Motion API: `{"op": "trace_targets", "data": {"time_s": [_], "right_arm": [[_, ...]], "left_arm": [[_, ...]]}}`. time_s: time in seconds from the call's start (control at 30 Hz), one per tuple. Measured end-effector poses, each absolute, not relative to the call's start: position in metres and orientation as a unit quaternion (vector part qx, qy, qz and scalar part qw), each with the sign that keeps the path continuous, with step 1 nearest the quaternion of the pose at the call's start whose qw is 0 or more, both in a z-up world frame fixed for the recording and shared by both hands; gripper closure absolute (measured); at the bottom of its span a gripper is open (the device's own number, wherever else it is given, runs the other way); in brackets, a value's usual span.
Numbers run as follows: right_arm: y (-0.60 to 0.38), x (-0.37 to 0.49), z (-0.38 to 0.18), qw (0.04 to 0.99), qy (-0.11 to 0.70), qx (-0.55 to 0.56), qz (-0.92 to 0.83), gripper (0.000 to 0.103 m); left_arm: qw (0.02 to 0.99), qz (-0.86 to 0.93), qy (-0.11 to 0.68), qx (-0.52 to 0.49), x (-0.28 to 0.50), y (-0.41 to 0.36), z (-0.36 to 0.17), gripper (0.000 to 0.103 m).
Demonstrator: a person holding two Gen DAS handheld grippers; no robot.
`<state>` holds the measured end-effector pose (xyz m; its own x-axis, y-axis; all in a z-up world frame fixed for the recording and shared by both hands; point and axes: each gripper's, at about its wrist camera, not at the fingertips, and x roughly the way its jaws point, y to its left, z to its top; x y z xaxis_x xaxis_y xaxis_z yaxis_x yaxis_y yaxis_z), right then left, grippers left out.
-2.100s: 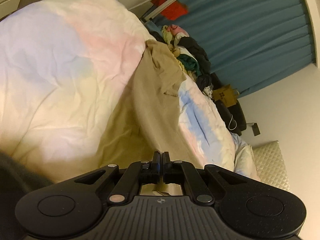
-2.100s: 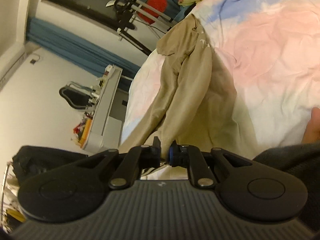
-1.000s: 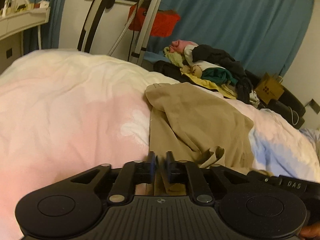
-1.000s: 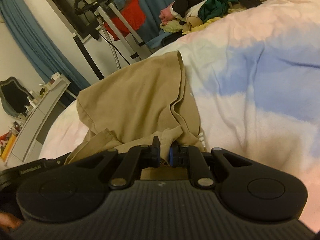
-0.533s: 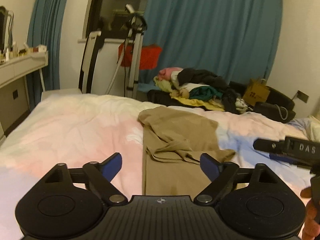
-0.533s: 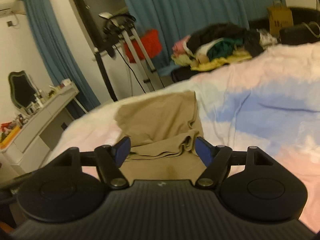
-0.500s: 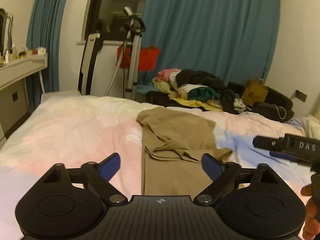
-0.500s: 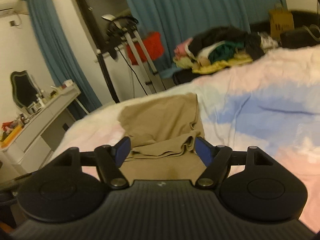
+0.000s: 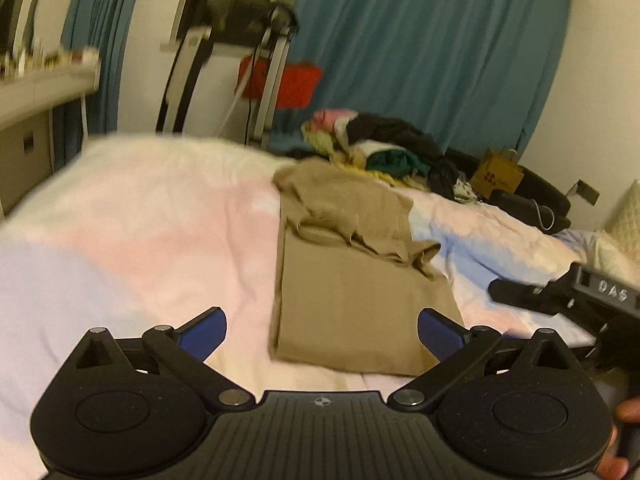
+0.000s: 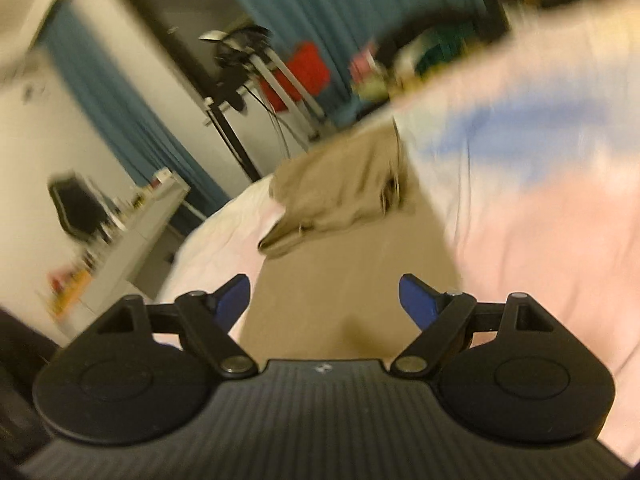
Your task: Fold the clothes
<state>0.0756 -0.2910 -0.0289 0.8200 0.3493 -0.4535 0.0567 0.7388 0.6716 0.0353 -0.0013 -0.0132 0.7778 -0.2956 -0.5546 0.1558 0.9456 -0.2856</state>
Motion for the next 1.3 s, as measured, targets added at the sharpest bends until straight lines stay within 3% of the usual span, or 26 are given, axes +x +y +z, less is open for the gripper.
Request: {"op": "trace_targets", "data": {"time_s": [0.17,0.23,0.37,0.47,0.6,0.83,0.93,1.13,1.23,1.3], "right_arm": [[-0.308,0.095,-0.099,0.770,0.358,0.523,0.075,0.019],[-0.311,0.099,-0.125,0.734,0.375,0.564,0.052,0.024],[-0.312,0.103,-0.138,0.726,0.351,0.592,0.022,0.028],[-0.317,0.107,-0.140,0.730,0.326,0.600,-0.005,0.047],[-0.316,0.113,-0.141,0.734,0.335,0.591,-0.014,0.087],[-0.318,0.108,-0.108,0.742,0.297,0.599,0.047,0.092],[-0.322,0.106,-0.098,0.741,0.278,0.607,0.070,0.093],[-0.331,0.107,-0.093,0.746,0.265,0.606,0.078,0.093],[-0.333,0.107,-0.095,0.750,0.264,0.601,0.076,0.093],[-0.331,0.108,-0.094,0.758,0.264,0.591,0.077,0.093]], "left_arm": [[0.904,-0.140,0.351,-0.201,0.053,0.012,-0.040,0.001],[0.889,-0.161,0.356,-0.238,0.059,0.016,-0.048,0.001],[0.847,-0.228,0.360,-0.317,0.071,0.020,-0.061,0.001],[0.806,-0.276,0.374,-0.367,0.082,0.013,-0.074,0.001],[0.756,-0.311,0.397,-0.418,0.101,0.000,-0.093,0.001],[0.706,-0.326,0.434,-0.456,0.125,-0.017,-0.124,0.004],[0.711,-0.295,0.425,-0.476,0.127,-0.008,-0.131,0.011],[0.737,-0.213,0.404,-0.499,0.122,0.018,-0.140,0.036],[0.752,-0.190,0.398,-0.490,0.120,0.023,-0.141,0.059],[0.772,-0.185,0.384,-0.472,0.116,0.024,-0.136,0.080]]}}
